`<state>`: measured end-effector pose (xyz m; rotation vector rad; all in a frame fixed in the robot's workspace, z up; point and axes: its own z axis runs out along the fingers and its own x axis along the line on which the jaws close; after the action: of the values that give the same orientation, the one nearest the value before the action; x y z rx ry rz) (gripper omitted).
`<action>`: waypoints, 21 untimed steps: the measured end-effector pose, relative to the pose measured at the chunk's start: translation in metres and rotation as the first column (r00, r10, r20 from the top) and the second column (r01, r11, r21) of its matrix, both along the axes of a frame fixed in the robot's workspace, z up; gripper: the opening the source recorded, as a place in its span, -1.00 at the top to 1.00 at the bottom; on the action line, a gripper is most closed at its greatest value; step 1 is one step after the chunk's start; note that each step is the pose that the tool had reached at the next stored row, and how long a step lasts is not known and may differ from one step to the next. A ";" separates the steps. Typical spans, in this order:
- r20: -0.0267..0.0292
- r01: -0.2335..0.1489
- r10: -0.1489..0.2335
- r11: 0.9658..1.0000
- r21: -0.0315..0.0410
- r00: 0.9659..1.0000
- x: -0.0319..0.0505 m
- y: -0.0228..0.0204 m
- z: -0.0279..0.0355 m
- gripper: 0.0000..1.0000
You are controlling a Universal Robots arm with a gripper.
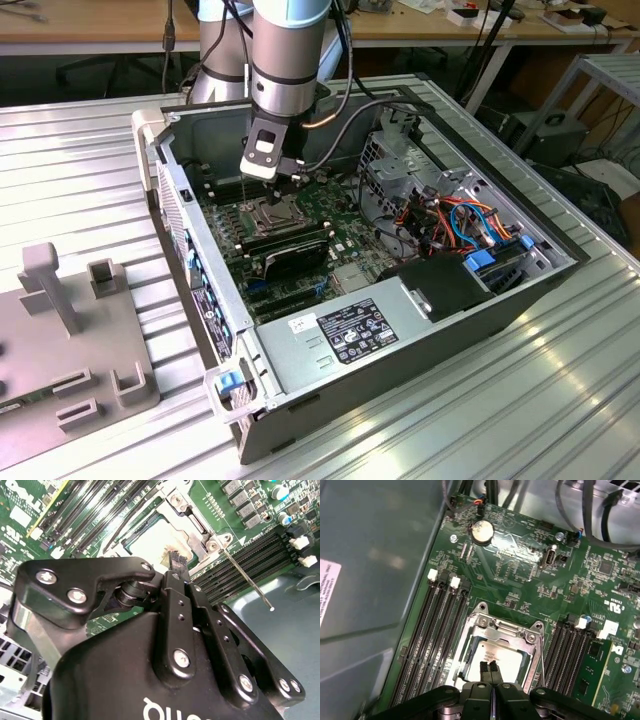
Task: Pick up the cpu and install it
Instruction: 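Install the first cpu locking lever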
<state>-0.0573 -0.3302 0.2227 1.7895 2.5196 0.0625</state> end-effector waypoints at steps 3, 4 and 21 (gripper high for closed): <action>0.000 -0.003 0.003 1.000 0.000 1.000 0.0000 0.0000 0.0000 0.79; 0.000 -0.003 0.003 1.000 0.000 1.000 0.0000 0.0000 0.0000 0.79; 0.000 -0.004 0.004 1.000 0.000 1.000 0.0000 0.0000 0.0059 0.79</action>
<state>-0.0573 -0.3302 0.2286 1.7851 2.5228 0.0628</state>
